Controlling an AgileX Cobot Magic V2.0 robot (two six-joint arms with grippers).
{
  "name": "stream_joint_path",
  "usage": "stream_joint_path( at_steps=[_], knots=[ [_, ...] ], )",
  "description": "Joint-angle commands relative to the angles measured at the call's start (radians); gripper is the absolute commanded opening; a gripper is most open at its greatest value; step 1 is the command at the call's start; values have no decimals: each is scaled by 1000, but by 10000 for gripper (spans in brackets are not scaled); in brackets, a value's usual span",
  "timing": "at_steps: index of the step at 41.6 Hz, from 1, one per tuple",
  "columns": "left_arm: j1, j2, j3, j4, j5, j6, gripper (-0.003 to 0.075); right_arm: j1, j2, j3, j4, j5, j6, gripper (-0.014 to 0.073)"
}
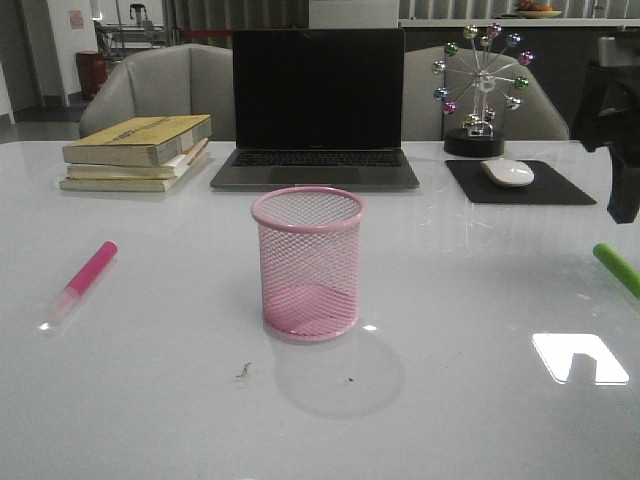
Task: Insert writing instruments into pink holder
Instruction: 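Grasp the green highlighter with the right gripper and lift it, then carry the green highlighter over the pink holder and drop it in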
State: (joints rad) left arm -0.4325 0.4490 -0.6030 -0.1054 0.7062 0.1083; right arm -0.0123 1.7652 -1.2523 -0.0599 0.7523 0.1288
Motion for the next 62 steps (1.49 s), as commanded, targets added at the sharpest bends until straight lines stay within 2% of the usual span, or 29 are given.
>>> stream_joint_path(
  at_steps=[1, 5, 16, 38, 41, 46, 50, 62],
  knots=[
    [-6, 13, -27, -14, -77, -2, 634, -30, 35, -111, 38, 19, -81, 510],
    [-6, 13, -27, -14, -77, -2, 634, -44, 102, -177, 60, 48, -129, 510],
    [-6, 13, -27, -14, -77, -2, 634, -48, 205, -274, 60, 51, -148, 510],
    [-6, 13, -27, -14, -77, -2, 634, -48, 277, -288, 108, 23, -148, 505],
    [-6, 13, -27, -14, -77, -2, 634, -48, 278, -288, 108, 19, -148, 448],
    [-6, 13, -27, -14, -77, -2, 634, -48, 278, -288, 108, 16, -148, 274],
    [-6, 13, -27, -14, -77, -2, 634, -48, 278, -288, 108, 12, -148, 178],
    [-6, 13, -27, -14, -77, -2, 634, -13, 152, -276, 127, -4, -148, 164]
  ],
)
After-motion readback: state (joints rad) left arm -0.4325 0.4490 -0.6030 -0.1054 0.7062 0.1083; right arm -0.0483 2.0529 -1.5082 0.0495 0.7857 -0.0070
